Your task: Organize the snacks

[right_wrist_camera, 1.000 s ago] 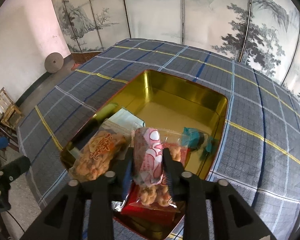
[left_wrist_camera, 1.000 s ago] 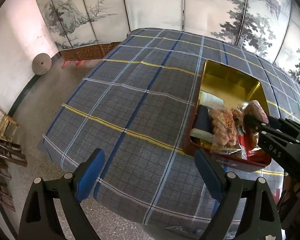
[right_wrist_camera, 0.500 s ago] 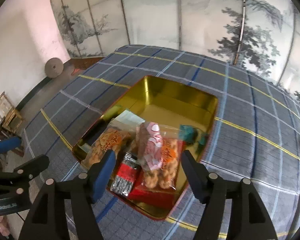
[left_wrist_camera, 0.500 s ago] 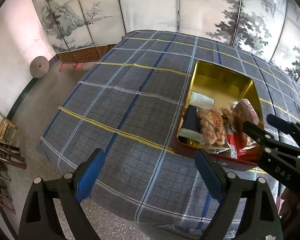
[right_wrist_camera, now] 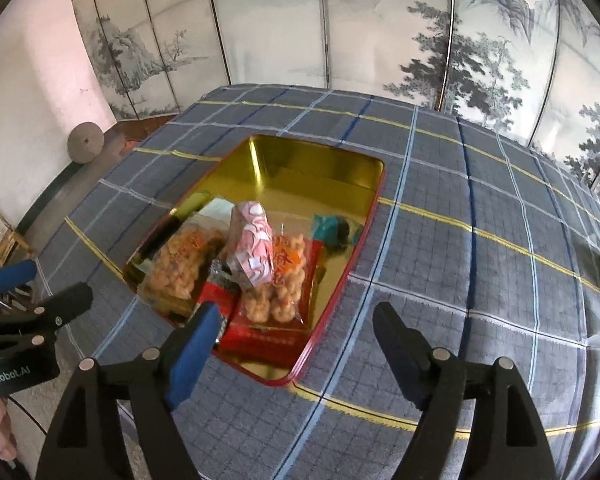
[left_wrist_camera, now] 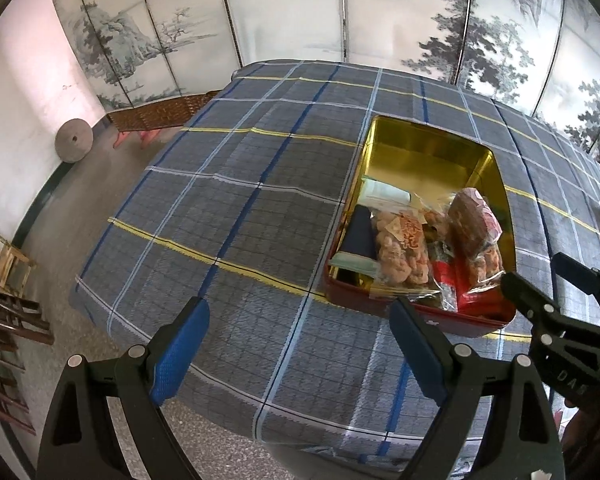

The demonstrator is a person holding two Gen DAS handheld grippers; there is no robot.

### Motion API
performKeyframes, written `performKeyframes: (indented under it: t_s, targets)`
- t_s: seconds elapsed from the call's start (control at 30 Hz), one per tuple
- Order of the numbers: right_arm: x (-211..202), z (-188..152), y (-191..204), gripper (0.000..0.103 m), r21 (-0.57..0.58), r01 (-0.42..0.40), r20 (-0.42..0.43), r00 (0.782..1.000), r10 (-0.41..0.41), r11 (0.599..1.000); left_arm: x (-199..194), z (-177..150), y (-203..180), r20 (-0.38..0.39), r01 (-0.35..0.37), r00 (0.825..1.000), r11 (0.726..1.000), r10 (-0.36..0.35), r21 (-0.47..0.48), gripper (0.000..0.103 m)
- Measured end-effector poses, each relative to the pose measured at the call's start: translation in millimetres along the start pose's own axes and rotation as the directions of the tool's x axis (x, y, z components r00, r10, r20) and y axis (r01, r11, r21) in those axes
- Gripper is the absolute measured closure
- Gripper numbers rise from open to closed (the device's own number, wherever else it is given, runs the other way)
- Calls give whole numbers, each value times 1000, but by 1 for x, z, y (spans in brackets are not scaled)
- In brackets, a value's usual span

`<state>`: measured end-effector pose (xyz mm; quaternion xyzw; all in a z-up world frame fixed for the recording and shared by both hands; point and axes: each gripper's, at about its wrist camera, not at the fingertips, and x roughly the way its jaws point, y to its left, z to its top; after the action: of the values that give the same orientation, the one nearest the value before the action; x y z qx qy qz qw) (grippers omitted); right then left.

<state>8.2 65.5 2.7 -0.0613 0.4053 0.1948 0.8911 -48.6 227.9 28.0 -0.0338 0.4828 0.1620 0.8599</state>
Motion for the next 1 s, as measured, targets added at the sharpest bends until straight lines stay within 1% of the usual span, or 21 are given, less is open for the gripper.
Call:
performKeyframes:
  t_s: [0.6,0.83,1.0]
  targets:
    - [6,-11,2,22,-27,-7,-38,999,6,1000,3,3,-13,-5,0,1000,1000,0,25,13]
    - [8,-11,2,22,-27,-7,-45,999,5,1000,5,4,-17,-7,11,1000,999,-11,32,13]
    - [7,-10,0,22,-24,-3,-44,999,2,1000,9,5,-18,-17,31,999,999,-31,22,13]
